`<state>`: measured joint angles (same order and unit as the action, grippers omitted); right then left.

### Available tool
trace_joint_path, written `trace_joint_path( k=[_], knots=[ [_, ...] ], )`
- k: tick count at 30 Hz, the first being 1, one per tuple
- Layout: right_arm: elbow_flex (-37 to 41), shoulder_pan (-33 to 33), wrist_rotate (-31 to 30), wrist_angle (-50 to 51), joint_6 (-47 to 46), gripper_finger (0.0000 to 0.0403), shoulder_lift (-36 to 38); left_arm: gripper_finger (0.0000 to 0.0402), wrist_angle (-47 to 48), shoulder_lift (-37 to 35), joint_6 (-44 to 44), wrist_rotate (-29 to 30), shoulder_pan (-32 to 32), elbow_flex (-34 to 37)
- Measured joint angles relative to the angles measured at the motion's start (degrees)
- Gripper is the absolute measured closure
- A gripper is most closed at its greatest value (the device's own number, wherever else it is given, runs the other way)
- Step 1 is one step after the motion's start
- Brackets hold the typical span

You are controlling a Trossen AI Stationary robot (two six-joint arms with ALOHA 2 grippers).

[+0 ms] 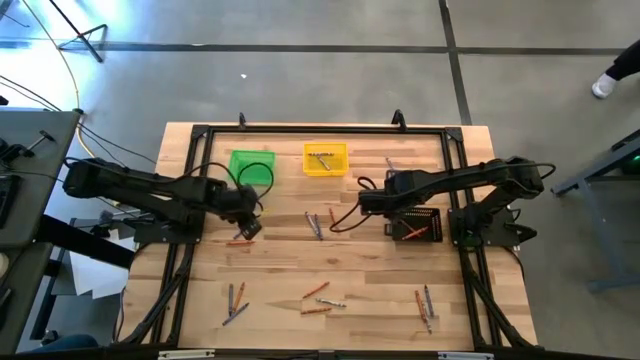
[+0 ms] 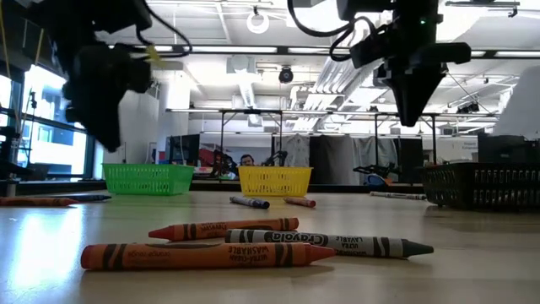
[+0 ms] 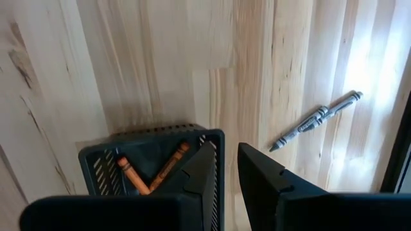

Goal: Sort crayons
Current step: Put the blue crayon into the green bin

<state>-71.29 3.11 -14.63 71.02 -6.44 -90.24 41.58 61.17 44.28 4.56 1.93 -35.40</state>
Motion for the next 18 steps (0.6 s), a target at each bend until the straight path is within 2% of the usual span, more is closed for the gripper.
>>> trace_joint_path(
  k=[5, 18],
  knots=[
    [0.00, 0.00, 0.00, -3.41, 0.93, 0.0341, 0.00, 0.0303, 5.38, 0.00, 5.16, 0.01, 0.06, 0.00],
    [0.00, -0.24, 0.00, -6.71, 4.55, 0.0341, 0.00, 0.0303, 5.77, 1.11, 10.11, 1.27, 2.81, 0.00]
  ],
)
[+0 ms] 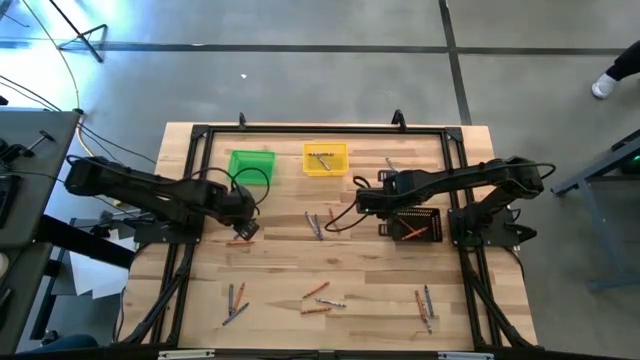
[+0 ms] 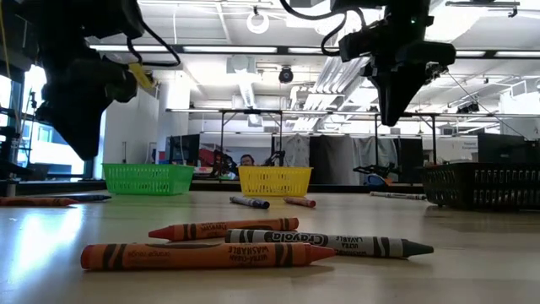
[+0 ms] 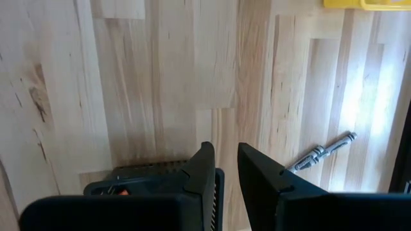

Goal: Sort crayons
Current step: Put the blue crayon into the green bin

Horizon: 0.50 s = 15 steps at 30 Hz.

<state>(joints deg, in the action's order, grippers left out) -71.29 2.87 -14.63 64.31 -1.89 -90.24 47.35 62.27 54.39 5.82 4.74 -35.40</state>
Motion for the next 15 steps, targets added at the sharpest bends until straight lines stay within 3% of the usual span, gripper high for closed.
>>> trace_joint_path(
  k=[15],
  knots=[
    [0.02, 0.00, 0.00, -0.02, -0.07, 0.0341, 0.00, 0.0303, 0.03, 12.62, -6.84, -2.64, 1.06, -0.02]
  ],
)
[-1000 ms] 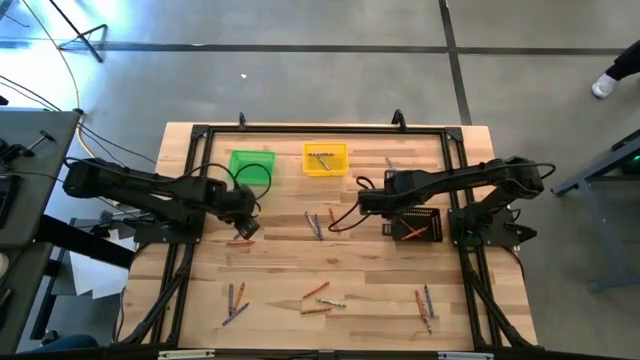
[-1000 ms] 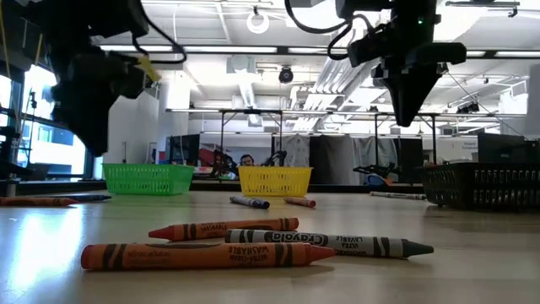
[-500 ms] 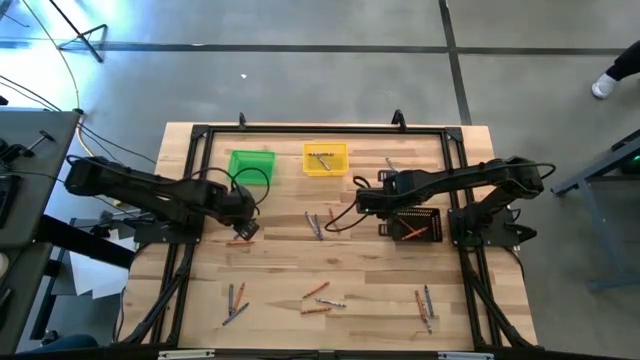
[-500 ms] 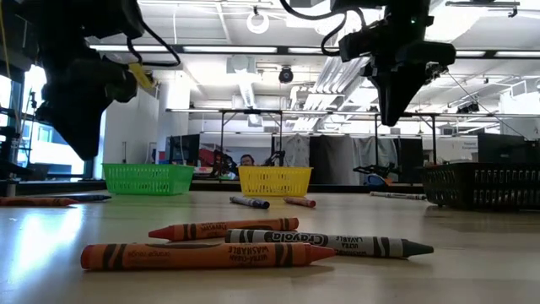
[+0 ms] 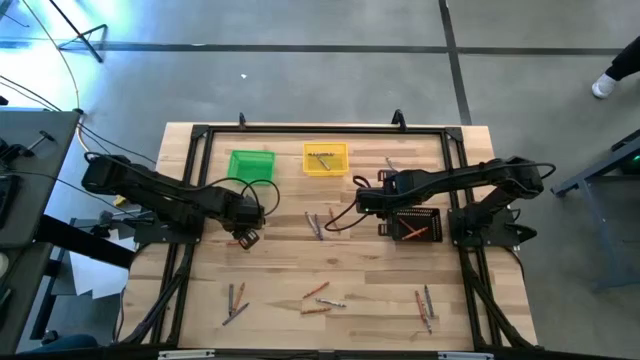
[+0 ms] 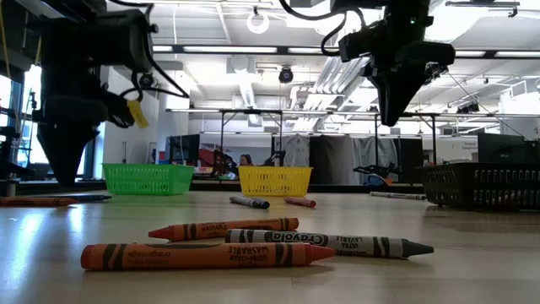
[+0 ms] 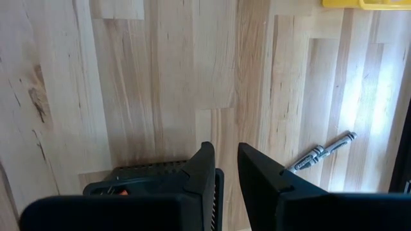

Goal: Sort crayons
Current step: Put the blue crayon into the green bin

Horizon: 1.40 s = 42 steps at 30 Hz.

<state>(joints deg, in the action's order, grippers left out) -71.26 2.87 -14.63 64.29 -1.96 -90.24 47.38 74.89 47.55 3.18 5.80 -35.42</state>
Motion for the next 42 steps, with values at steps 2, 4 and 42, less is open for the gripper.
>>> trace_joint_path(
  k=[2, 4, 42],
  knots=[
    [0.00, 0.00, -0.01, -0.01, -0.02, 0.0341, 0.00, 0.0303, -0.07, 1.49, -0.81, 0.01, 0.00, 0.00],
    [0.00, 0.00, 0.00, 0.00, -0.05, 0.0341, 0.00, 0.0303, -0.17, 2.93, -1.25, 0.00, 0.00, 0.00],
    [0.02, 0.00, -0.02, 0.18, 0.07, 0.0341, 0.02, 0.0401, 4.42, 4.99, -3.42, 7.59, -0.81, -13.25]
  ],
)
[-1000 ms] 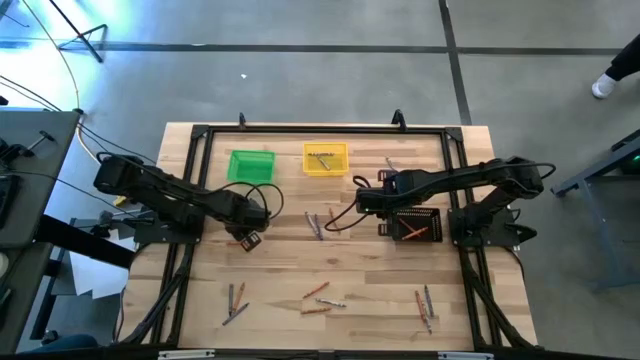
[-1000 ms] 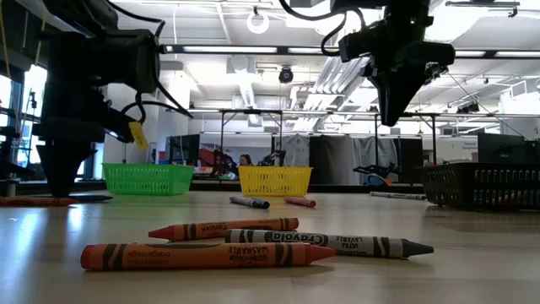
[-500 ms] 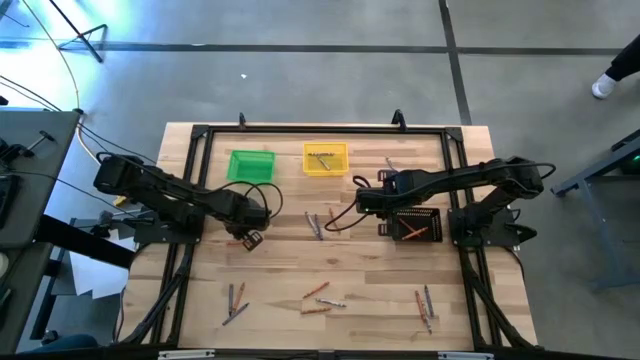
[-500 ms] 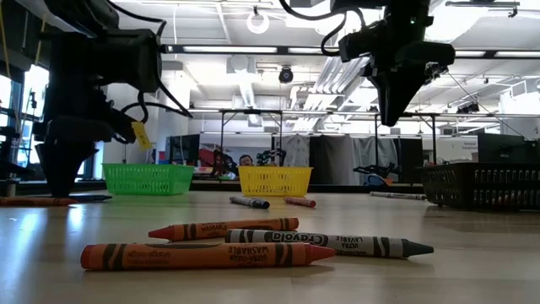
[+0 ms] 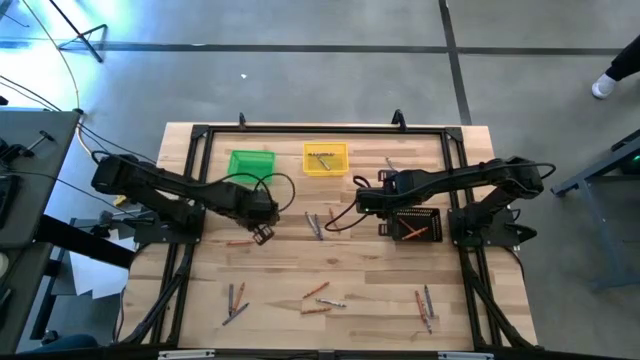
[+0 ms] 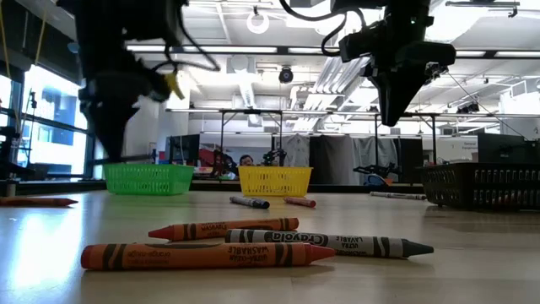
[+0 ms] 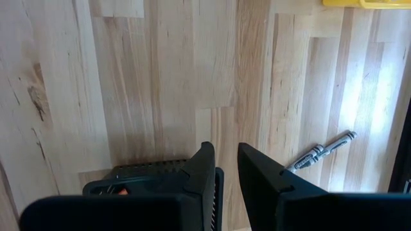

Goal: Sort crayons
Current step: Put the blue crayon into the green bin

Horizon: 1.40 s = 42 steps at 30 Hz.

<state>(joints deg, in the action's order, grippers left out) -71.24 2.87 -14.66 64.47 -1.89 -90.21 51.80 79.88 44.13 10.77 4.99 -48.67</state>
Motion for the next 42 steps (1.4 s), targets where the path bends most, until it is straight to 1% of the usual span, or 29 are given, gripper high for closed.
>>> trace_joint_path(
  k=[4, 6, 8, 11, 17, 20, 24, 30, 35, 42],
  knots=[
    [0.00, 0.00, 0.01, 0.04, -0.19, 0.0341, 0.00, 0.0401, 2.05, -1.28, -1.17, 8.77, -2.13, -3.40],
    [0.00, 0.00, 0.02, 0.07, -0.26, 0.0341, 0.00, 0.0401, 2.72, -1.89, -3.57, 13.19, -3.65, -4.48],
    [0.00, 0.00, 0.00, 0.03, -0.20, 0.0341, 0.00, 0.0402, 2.70, -2.50, -6.33, 16.14, -5.80, -4.81],
    [0.00, 0.00, 0.00, -0.06, 0.47, 0.0341, 0.00, 0.0401, 2.65, -3.16, -10.12, 19.42, -10.10, -5.13],
    [0.02, 0.00, 0.02, -0.26, 0.81, 0.0341, 0.00, 0.0401, 1.91, -3.35, -17.18, 22.36, -20.37, -4.99],
    [0.00, 0.00, 0.00, -0.26, 0.85, 0.0341, 0.00, 0.0401, -0.90, -3.22, -20.77, 21.55, -25.47, -3.98],
    [0.01, 0.00, 0.00, -0.14, 0.87, 0.0341, 0.00, 0.0401, -4.95, -3.24, -24.66, 17.24, -31.30, -2.00],
    [0.00, 0.00, -0.70, 0.69, 0.89, 0.0341, 0.00, 0.0401, -10.34, -3.24, -28.25, 11.21, -37.78, 2.31],
    [0.00, -0.20, -1.46, 0.87, 0.90, 0.0341, 0.00, 0.0400, -13.14, -3.24, -28.34, 8.97, -40.35, 4.71],
    [0.00, -1.65, -1.48, 0.85, 2.07, 0.0341, 0.00, 0.0393, -13.68, -3.24, -29.22, 8.89, -40.67, 4.85]
  ],
)
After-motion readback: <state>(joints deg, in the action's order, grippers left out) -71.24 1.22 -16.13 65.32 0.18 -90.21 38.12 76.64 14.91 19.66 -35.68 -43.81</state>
